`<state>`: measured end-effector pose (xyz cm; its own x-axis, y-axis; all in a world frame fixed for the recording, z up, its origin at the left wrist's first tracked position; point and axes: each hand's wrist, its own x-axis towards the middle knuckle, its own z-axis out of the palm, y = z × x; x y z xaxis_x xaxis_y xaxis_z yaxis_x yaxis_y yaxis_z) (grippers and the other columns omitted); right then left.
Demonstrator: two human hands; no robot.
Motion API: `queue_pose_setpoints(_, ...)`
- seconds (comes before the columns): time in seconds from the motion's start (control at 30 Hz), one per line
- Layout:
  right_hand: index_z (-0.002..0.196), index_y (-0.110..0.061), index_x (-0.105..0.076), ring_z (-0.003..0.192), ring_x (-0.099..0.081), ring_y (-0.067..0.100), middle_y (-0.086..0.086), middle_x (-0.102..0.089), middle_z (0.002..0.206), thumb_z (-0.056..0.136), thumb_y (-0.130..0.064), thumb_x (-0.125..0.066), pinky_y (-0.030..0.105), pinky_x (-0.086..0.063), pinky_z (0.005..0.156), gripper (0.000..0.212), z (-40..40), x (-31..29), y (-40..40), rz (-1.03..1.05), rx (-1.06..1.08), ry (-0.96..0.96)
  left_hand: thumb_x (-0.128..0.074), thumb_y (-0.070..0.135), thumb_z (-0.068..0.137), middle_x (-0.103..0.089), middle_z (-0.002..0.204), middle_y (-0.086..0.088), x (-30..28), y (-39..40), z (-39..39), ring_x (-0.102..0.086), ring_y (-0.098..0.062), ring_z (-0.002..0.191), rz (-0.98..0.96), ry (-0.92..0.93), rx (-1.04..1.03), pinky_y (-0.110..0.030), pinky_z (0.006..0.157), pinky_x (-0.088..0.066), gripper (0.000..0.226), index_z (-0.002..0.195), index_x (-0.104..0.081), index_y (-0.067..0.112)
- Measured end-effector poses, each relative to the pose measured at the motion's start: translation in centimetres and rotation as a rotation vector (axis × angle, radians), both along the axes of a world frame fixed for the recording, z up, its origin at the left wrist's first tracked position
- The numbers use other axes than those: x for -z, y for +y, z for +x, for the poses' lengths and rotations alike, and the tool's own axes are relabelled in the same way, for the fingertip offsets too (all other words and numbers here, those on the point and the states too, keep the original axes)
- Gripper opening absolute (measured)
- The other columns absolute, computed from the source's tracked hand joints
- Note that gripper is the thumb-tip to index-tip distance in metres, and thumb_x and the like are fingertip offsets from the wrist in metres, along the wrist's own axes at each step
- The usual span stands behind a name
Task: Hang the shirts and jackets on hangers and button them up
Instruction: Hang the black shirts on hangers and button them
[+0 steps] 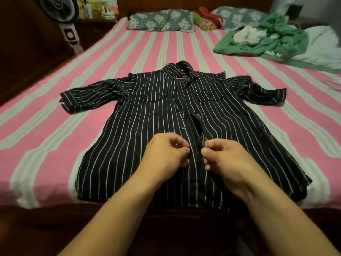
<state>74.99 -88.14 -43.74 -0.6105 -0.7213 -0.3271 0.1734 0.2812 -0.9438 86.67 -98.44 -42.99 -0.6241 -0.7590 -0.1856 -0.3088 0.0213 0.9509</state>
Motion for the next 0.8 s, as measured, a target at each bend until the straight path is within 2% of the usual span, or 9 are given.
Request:
queue_pose_setpoints(0.13, 0.116, 0.001, -0.064, 0.064, -0.062, 0.011, 0.012, -0.064, 0.090, 0.095, 0.004, -0.059, 0.022, -0.051, 0.055, 0.022, -0.1, 0.2, 0.4, -0.021, 0.038, -0.121, -0.065, -0.006, 0.092, -0.071, 0.070, -0.009, 0.5, -0.1, 0.2, -0.069, -0.018, 0.063, 0.095, 0.095, -0.013, -0.035, 0.069, -0.063, 0.012, 0.085, -0.072, 0.002)
queue_pose_setpoints(0.23, 0.104, 0.001, -0.066, 0.063, -0.057, 0.013, 0.014, -0.060, 0.088, 0.094, 0.004, -0.053, 0.025, -0.049, 0.054, 0.017, -0.3, -0.3, 0.4, -0.031, 0.027, -0.161, -0.066, -0.005, 0.092, -0.071, 0.070, -0.008, 0.7, -0.3, 0.0, -0.070, -0.019, 0.062, 0.098, 0.100, -0.007, -0.033, 0.069, -0.064, 0.014, 0.084, -0.072, 0.004)
queue_pose_setpoints(0.33, 0.099, 0.010, -0.067, 0.061, -0.053, 0.012, 0.015, -0.061, 0.081, 0.092, 0.004, -0.050, 0.023, -0.046, 0.054, 0.019, -0.1, -0.5, 0.2, -0.009, -0.019, -0.113, -0.069, 0.002, 0.092, -0.075, 0.075, -0.009, 0.9, -0.1, -0.5, -0.074, -0.020, 0.068, 0.007, 0.054, 0.006, -0.030, 0.068, -0.063, 0.014, 0.082, -0.074, 0.011)
queue_pose_setpoints(0.43, 0.090, -0.002, -0.067, 0.059, -0.058, 0.010, 0.003, -0.062, 0.065, 0.093, 0.006, -0.055, 0.023, -0.050, 0.054, 0.015, 0.1, -0.5, -0.1, -0.003, -0.005, -0.082, -0.069, 0.003, 0.092, -0.075, 0.074, -0.008, 1.0, 0.1, -0.7, -0.074, -0.018, 0.067, 0.022, 0.054, 0.008, -0.029, 0.070, -0.063, 0.014, 0.084, -0.075, 0.012)
queue_pose_setpoints(0.57, 0.104, -0.002, -0.067, 0.063, -0.064, 0.011, 0.007, -0.066, 0.075, 0.093, 0.006, -0.061, 0.023, -0.053, 0.056, 0.016, 0.3, -0.3, -0.2, -0.010, 0.031, -0.055, -0.068, -0.002, 0.091, -0.073, 0.069, -0.011, 1.1, -0.3, -0.6, -0.069, -0.018, 0.065, 0.098, 0.099, 0.012, -0.032, 0.069, -0.060, 0.018, 0.082, -0.075, 0.011)
queue_pose_setpoints(0.8, 0.096, -0.004, -0.070, 0.061, -0.066, 0.015, 0.006, -0.065, 0.070, 0.084, 0.012, -0.069, 0.028, -0.060, 0.063, 0.019, 0.7, -0.8, -0.2, 0.013, 0.056, -0.023, -0.070, 0.001, 0.089, -0.074, 0.071, -0.014, 1.3, -0.4, -0.7, -0.069, -0.018, 0.064, 0.072, 0.069, -0.011, -0.035, 0.071, -0.061, 0.016, 0.081, -0.076, 0.013)
